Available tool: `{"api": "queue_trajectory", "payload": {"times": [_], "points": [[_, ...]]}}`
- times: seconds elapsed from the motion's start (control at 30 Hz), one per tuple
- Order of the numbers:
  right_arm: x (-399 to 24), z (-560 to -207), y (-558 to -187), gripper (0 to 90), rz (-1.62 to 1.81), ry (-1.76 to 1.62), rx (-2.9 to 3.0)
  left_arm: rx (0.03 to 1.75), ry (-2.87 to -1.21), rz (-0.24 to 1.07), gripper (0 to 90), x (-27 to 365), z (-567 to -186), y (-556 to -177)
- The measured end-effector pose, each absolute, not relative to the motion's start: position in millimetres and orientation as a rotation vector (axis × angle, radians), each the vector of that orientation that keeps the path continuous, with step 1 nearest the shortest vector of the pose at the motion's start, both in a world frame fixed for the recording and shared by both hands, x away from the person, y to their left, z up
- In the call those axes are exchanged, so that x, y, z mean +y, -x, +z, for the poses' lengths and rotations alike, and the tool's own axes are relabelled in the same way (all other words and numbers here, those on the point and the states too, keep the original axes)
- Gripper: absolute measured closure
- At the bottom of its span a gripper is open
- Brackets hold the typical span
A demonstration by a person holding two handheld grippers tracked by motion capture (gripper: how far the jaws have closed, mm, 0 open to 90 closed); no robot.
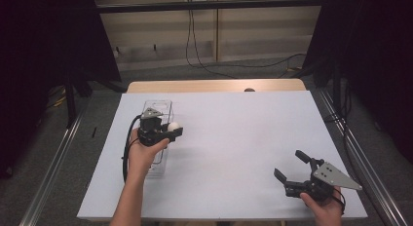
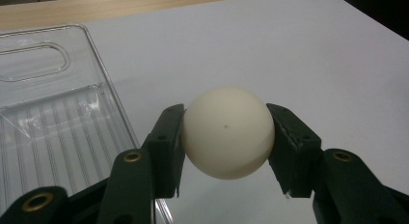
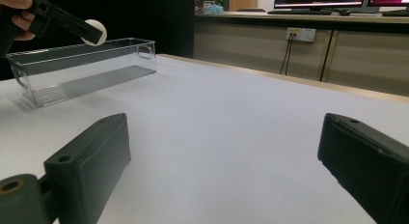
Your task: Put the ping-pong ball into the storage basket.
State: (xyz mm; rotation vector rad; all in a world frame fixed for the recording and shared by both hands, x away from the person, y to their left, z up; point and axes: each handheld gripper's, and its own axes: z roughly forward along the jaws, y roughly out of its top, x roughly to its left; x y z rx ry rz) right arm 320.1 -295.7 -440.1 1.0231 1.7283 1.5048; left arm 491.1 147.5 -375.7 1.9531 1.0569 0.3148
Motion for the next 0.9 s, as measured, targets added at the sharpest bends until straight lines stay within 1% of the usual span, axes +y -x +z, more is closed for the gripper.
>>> {"api": "queue_trajectory", "payload": {"times": [0.6,0.67,0.9], "points": [[-295.8,-440.2,-320.3,3.7,1.502,-1.019,1.731,1.070,-1.942,0.322,51.1,154.9,-373.7,-490.3],[-295.7,-440.1,-320.3,3.7,1.503,-1.017,1.731,1.086,-1.908,0.309,51.2,153.4,-374.3,-489.6],[-295.4,-439.7,-320.0,3.7,1.507,-1.028,1.723,1.069,-1.946,0.321,51.2,157.4,-373.4,-490.1]]}}
